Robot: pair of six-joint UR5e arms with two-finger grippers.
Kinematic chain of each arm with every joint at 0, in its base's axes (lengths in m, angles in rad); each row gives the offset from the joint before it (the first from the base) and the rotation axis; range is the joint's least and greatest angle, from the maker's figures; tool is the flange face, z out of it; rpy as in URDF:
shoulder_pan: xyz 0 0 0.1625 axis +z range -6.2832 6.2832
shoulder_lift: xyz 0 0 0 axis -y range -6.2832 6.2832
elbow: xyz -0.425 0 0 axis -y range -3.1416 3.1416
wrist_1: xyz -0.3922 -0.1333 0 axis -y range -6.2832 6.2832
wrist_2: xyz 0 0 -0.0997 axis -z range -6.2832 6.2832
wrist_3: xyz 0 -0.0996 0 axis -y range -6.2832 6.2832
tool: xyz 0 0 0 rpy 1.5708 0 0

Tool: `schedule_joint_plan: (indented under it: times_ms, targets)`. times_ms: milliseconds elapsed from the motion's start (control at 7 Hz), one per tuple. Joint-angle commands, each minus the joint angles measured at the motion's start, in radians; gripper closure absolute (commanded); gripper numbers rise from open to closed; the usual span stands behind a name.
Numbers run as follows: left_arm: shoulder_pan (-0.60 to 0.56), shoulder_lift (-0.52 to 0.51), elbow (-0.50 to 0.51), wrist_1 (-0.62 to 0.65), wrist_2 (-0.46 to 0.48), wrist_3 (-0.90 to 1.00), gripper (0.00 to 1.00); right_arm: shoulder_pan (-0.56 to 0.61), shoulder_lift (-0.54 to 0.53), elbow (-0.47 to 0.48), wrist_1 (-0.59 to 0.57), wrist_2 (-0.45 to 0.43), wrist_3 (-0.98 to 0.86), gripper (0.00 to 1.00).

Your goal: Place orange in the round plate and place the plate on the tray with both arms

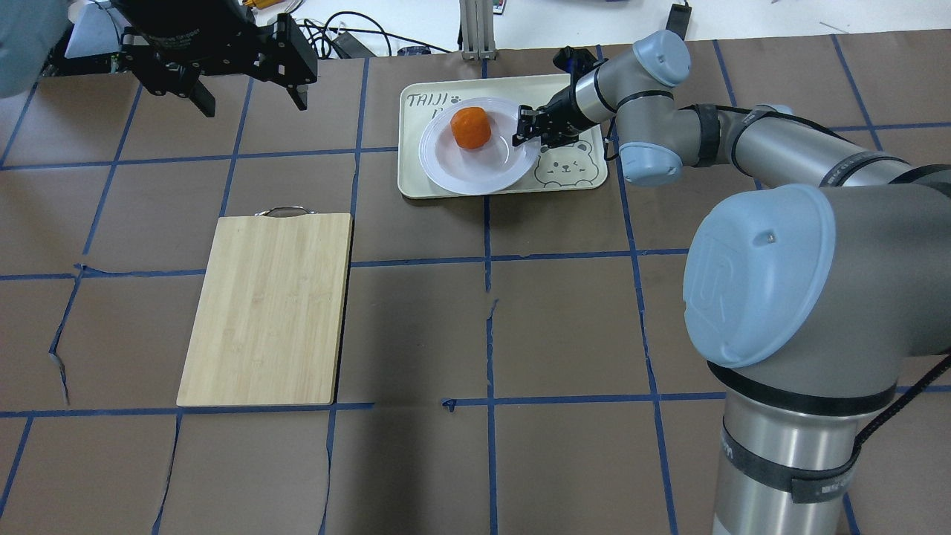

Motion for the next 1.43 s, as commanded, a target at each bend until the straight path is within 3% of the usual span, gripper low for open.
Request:
schedule_joint_plan:
  times_ms: [0, 286, 571, 714, 1000, 1143, 1286]
  targets:
    - [0.000, 0.001, 0.000, 0.000, 0.000, 0.000, 0.00, -0.025, -0.015, -0.029, 0.007, -0.003, 0.006, 0.00]
    - [0.000, -0.001, 0.000, 0.000, 0.000, 0.000, 0.00, -0.059, -0.093, -0.033, 0.132, -0.010, 0.006, 0.00]
    - [0.000, 0.001, 0.000, 0.000, 0.000, 0.000, 0.00, -0.061, -0.221, -0.024, 0.359, -0.220, 0.001, 0.00]
    - [0.002, -0.001, 0.000, 0.000, 0.000, 0.000, 0.00, -0.061, -0.304, -0.018, 0.516, -0.257, 0.003, 0.00]
    - [0.000, 0.001, 0.000, -0.002, 0.000, 0.000, 0.00, -0.058, -0.497, -0.017, 0.793, -0.431, 0.006, 0.00]
    - [0.000, 0.001, 0.000, -0.002, 0.000, 0.000, 0.00, -0.053, -0.589, -0.014, 0.935, -0.444, 0.006, 0.00]
    - [0.002, 0.001, 0.000, -0.002, 0.000, 0.000, 0.00, -0.053, -0.634, -0.007, 1.042, -0.558, 0.009, 0.00]
